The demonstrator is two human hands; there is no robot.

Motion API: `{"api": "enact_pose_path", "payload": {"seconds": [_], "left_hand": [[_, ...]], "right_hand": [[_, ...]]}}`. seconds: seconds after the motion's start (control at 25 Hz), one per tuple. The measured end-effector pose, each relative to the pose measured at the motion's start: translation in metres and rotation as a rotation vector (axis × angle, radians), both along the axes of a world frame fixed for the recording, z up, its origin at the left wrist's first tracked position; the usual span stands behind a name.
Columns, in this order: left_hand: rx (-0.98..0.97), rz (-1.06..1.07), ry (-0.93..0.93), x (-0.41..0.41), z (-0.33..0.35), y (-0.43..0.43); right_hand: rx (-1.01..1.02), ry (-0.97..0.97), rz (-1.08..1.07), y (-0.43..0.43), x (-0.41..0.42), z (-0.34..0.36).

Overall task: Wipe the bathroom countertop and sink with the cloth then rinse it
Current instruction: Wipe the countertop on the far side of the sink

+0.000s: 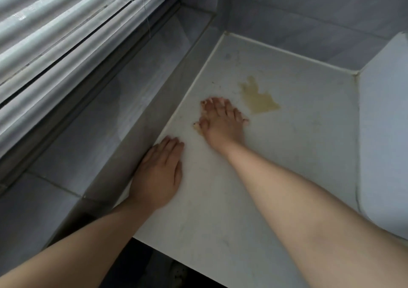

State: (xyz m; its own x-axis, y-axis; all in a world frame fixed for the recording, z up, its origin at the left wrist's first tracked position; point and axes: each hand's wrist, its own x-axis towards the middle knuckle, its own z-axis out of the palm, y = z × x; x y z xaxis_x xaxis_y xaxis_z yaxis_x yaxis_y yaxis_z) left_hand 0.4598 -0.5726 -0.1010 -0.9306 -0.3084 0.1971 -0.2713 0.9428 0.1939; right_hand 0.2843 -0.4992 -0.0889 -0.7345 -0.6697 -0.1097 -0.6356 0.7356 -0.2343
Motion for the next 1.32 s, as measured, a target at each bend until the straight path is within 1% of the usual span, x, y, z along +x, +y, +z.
{"api": "enact_pose_path", "payload": {"seconds": [0.12,0.16,0.2,0.28,0.32,0.44,0.48,0.52,0.6,0.64,0.68,0.72,0.8,0.88,0.96,1.0,1.08,1.2,1.28,1.32], "left_hand": [[-0.108,-0.039,-0.052,-0.008,0.004,0.002],[-0.124,-0.028,-0.083,-0.014,0.003,0.004],[-0.112,-0.011,-0.108,-0.024,0.003,0.006],[-0.032,0.004,-0.154,-0.051,0.007,0.012],[-0.024,0.001,-0.188,-0.066,0.008,0.013],[-0.019,0.002,-0.28,-0.098,0.006,0.003],[-0.022,0.012,-0.283,-0.104,0.004,0.0],[-0.026,0.027,-0.269,-0.108,0.003,-0.002],[-0.048,0.04,-0.271,-0.109,0.005,-0.002],[-0.058,0.045,-0.286,-0.108,0.005,0.0],[-0.068,0.055,-0.293,-0.107,0.005,0.001],[-0.075,0.057,-0.299,-0.108,0.005,0.002],[-0.066,0.053,-0.302,-0.108,0.007,0.002],[-0.043,0.061,-0.284,-0.108,0.007,0.002],[-0.042,0.06,-0.281,-0.108,0.006,0.002],[-0.045,0.063,-0.283,-0.108,0.006,0.002],[-0.04,0.066,-0.277,-0.108,0.008,0.003],[-0.035,0.06,-0.267,-0.109,0.009,0.003],[-0.045,0.062,-0.277,-0.108,0.009,0.002],[-0.048,0.057,-0.286,-0.108,0.009,0.002]], "right_hand": [[0.009,0.038,0.183,0.047,0.038,0.001],[0.029,0.052,0.202,0.065,0.039,0.002],[0.048,0.065,0.158,0.079,0.029,0.002],[0.093,0.057,-0.043,0.095,-0.008,-0.003],[0.095,0.043,-0.133,0.094,-0.03,-0.003],[0.048,0.045,-0.271,0.078,-0.062,-0.006],[0.045,0.053,-0.269,0.076,-0.06,-0.008],[0.044,0.067,-0.215,0.081,-0.053,-0.01],[0.014,0.114,-0.031,0.1,-0.029,-0.01],[0.007,0.123,0.009,0.111,-0.024,-0.009],[0.021,0.124,-0.003,0.117,-0.031,-0.008],[0.047,0.12,-0.068,0.119,-0.043,-0.009],[0.105,0.097,-0.307,0.113,-0.068,-0.011],[0.084,0.042,-0.503,0.094,-0.087,-0.008],[0.044,-0.009,-0.578,0.069,-0.102,-0.008],[0.03,-0.02,-0.552,0.057,-0.107,-0.007],[0.012,-0.021,-0.409,0.039,-0.112,-0.003],[0.045,0.027,-0.162,0.052,-0.097,-0.001],[0.053,0.095,-0.11,0.073,-0.089,-0.005],[0.048,0.113,-0.15,0.08,-0.096,-0.006]]}}
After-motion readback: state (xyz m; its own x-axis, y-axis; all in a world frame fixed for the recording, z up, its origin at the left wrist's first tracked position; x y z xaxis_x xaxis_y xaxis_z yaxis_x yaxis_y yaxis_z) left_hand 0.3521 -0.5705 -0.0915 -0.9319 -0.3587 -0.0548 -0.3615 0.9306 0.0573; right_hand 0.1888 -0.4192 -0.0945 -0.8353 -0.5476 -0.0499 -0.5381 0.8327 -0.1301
